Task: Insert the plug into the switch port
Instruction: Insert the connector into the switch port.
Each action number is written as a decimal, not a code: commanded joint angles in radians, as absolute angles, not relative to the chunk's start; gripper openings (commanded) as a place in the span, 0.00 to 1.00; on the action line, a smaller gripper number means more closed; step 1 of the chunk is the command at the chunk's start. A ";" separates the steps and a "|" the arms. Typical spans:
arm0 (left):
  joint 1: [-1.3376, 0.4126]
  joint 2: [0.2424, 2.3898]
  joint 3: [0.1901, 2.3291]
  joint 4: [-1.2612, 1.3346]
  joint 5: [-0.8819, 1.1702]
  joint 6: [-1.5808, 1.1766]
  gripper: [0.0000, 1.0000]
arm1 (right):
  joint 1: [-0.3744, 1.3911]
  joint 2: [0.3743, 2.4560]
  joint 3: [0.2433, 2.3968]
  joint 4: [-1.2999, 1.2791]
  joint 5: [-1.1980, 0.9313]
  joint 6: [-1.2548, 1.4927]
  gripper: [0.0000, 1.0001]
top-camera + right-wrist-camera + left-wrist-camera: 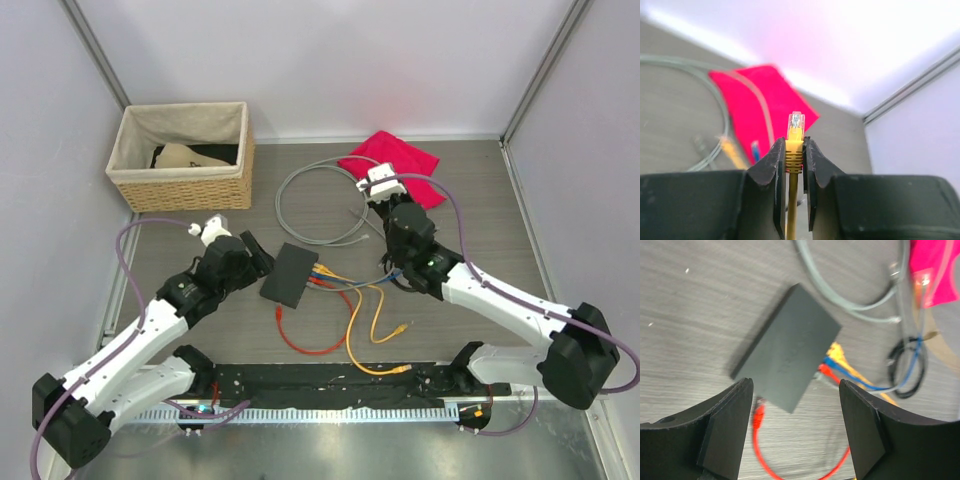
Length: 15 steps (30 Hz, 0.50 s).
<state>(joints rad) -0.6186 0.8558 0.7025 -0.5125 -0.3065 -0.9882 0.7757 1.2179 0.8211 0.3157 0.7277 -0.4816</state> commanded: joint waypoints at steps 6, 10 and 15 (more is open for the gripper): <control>-0.609 0.939 0.646 -0.407 -0.310 -0.922 0.74 | 0.772 1.230 0.818 0.267 0.383 -0.406 0.01; -0.604 0.965 0.620 -0.362 -0.325 -0.878 0.74 | 0.772 1.294 0.651 0.395 0.015 -0.217 0.01; -0.588 0.992 0.572 -0.282 -0.321 -0.827 0.77 | 0.787 1.396 0.551 0.578 -0.262 -0.074 0.01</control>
<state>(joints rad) -0.6044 0.9768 0.6018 -0.3923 -0.3004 -0.8864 0.7712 1.3430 0.5930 0.3977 0.0650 -0.2481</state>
